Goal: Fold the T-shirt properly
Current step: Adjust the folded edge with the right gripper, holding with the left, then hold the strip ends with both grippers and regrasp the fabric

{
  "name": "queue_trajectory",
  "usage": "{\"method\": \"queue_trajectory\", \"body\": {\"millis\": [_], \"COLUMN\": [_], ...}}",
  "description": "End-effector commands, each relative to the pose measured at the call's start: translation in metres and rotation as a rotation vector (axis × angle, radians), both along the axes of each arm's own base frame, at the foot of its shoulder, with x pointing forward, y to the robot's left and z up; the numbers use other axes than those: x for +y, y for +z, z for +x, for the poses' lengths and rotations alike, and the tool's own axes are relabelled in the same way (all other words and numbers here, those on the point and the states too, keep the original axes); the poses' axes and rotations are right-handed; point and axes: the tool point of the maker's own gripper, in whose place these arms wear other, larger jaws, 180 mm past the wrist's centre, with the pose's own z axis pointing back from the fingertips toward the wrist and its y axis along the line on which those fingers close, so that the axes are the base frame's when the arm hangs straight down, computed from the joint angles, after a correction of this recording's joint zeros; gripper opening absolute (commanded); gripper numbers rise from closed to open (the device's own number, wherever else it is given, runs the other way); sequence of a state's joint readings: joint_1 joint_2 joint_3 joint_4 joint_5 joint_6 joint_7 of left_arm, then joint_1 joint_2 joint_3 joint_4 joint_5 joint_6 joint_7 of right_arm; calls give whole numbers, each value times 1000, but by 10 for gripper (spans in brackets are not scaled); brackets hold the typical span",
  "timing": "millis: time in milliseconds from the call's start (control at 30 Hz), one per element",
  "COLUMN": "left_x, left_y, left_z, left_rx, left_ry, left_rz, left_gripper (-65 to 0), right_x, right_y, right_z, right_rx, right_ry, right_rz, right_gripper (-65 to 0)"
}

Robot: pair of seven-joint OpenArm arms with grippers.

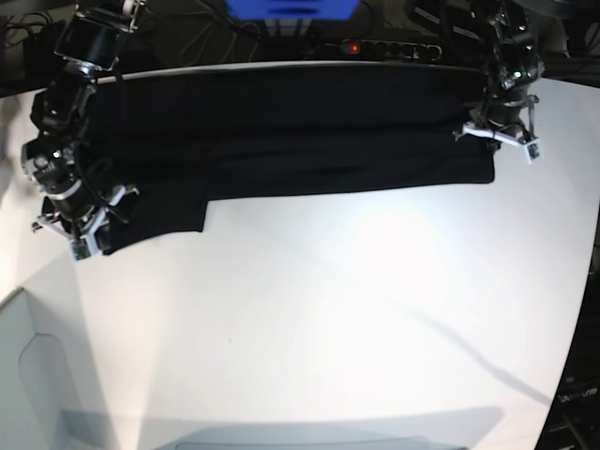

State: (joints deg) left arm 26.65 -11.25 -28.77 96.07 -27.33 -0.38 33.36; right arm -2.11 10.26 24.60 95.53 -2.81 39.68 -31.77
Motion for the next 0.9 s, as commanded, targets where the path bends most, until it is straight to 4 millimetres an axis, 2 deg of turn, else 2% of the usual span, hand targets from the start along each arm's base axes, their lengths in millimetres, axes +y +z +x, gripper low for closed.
{"method": "queue_trajectory", "body": {"millis": [0,133,233,433,533,633,867], "left_x": [5,6,6,8,9,7,3], "left_y": [7,11,12,14,21,32,53], "left_z": [3,5,7,7,12,18,25], "left_rx": [-16,-24,-28,-31,-46,-75,-127], "left_ry": [-5,-11,-12,-9,-28,-42,-60], "left_rz": [23,29,31,34,51,62,84], "left_gripper": [-650,-650,-650,-650,-650,-650,-650], "right_x": [-7,-10,-13,-36,-51,-50,-46], "right_y": [15,45,52,43,36,25,9], "right_z": [-5,-30,-50,-89,-111,-131,-159], "right_rx": [-34,-102,-108,-55,-10,32,99], "right_ry": [-6,-46,-78,-184,-231,-257,-294], "right_rz": [-37,-86,-104,-119,-138,-123,-98], "right_gripper": [-650,-650,-650,-650,-650,-650,-650]}}
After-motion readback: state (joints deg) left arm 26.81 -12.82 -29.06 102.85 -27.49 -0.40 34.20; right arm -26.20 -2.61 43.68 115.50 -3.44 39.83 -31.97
